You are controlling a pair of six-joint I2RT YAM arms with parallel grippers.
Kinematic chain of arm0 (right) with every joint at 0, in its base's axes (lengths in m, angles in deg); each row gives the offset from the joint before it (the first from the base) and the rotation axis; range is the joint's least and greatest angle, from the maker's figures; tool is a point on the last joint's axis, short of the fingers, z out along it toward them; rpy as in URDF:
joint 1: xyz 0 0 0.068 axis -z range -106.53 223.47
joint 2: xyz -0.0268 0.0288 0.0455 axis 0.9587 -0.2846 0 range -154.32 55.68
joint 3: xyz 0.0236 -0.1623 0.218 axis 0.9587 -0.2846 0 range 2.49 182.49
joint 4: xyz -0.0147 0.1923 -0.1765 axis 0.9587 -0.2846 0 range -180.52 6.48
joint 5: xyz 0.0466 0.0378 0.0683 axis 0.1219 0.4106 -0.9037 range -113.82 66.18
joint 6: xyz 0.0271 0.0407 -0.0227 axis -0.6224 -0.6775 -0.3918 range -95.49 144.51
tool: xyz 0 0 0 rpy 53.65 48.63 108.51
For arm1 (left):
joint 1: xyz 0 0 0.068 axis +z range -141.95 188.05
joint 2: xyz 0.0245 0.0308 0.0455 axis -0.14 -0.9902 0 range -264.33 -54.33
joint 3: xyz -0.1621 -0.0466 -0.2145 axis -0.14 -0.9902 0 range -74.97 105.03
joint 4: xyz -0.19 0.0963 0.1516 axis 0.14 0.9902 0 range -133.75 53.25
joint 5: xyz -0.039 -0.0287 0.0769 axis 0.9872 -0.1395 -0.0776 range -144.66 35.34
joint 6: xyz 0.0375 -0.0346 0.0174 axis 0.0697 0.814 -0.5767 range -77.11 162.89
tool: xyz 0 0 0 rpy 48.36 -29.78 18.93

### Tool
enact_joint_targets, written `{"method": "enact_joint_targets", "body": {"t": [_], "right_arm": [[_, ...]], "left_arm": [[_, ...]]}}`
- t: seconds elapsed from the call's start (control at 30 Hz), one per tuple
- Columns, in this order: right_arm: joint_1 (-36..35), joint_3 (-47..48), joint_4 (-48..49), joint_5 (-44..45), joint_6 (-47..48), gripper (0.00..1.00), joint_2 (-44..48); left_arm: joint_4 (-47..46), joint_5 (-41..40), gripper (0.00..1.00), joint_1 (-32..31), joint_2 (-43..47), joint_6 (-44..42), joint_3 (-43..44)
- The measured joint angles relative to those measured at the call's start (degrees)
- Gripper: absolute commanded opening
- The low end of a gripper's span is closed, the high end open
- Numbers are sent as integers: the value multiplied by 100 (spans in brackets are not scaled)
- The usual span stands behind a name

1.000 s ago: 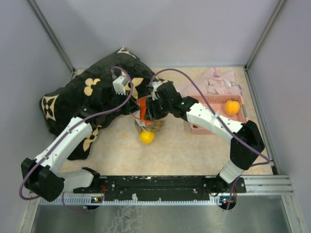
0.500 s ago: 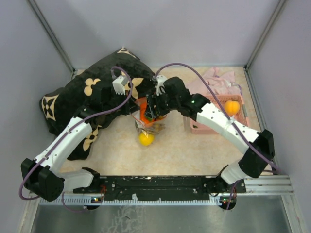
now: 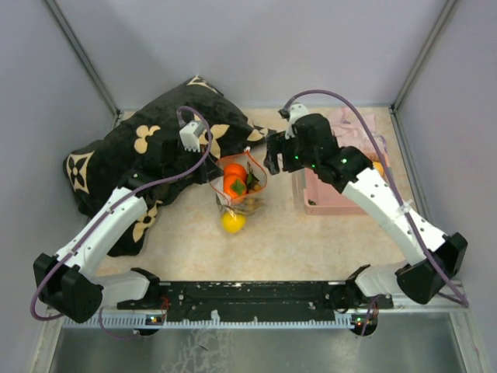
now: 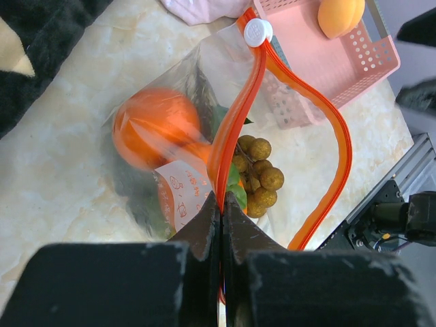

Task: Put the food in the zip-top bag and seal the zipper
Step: Pick up the fake fruit from the bin.

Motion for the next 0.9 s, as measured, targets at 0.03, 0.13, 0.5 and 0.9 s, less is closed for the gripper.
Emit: {"method": "enact_joint_targets", "body": {"t": [0.03,0.13,0.5,0.9], "right_arm": [[87,-26,-33,162,35,75,85],[404,-184,-105,632,103,76,321],[2107,-1508,238,1928,179,87,540],[3257,-2579,1578,2726,81,94,555]], "left_arm": [[2,0,0,0,0,0,0],[2,2,0,7,0,0,0],[2,0,0,11,0,0,0],[2,0,0,11,0,0,0]]}}
